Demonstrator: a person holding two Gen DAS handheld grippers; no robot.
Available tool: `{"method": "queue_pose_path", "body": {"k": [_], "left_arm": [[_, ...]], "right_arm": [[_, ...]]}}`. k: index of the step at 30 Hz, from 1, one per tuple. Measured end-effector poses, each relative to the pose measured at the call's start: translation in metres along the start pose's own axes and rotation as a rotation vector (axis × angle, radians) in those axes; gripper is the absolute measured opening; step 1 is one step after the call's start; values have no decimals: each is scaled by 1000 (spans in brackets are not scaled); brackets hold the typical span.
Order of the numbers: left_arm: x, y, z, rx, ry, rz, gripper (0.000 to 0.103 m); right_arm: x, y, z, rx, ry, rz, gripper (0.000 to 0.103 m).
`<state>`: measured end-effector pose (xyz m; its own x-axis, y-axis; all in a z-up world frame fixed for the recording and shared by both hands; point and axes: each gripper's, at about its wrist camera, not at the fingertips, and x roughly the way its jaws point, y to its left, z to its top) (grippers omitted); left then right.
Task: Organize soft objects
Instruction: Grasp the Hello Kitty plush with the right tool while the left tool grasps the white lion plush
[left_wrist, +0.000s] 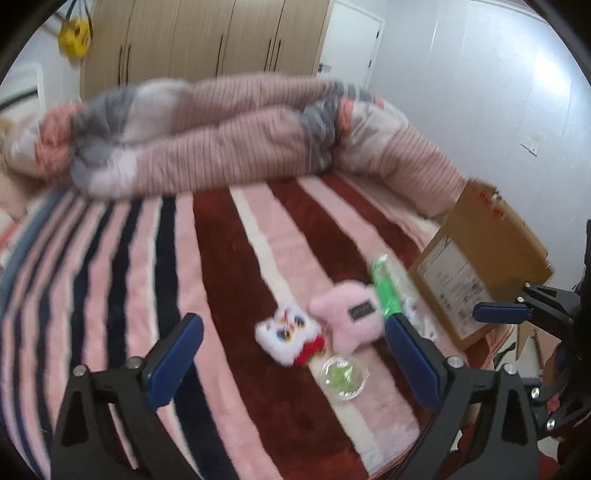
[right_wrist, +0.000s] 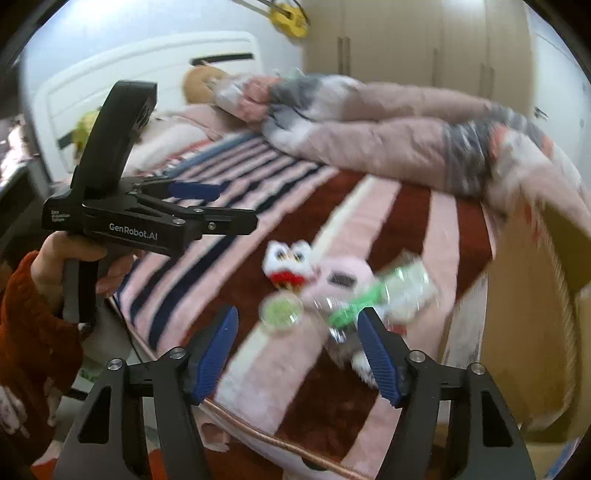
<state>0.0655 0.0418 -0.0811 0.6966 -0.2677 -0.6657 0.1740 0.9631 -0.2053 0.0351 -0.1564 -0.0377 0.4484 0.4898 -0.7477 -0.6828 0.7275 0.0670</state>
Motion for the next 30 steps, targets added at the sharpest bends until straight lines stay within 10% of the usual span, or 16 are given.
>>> {"method": "queue_pose_path", "body": {"k": [17,30], "left_arm": [[87,22,-33,-143,86,-123,55],[79,15,-32,-116,73,-132,34]], "right_arm": [[82,-20,-42,23,183,-365,58],[81,-27,-43,-28,119,-485,23]]}}
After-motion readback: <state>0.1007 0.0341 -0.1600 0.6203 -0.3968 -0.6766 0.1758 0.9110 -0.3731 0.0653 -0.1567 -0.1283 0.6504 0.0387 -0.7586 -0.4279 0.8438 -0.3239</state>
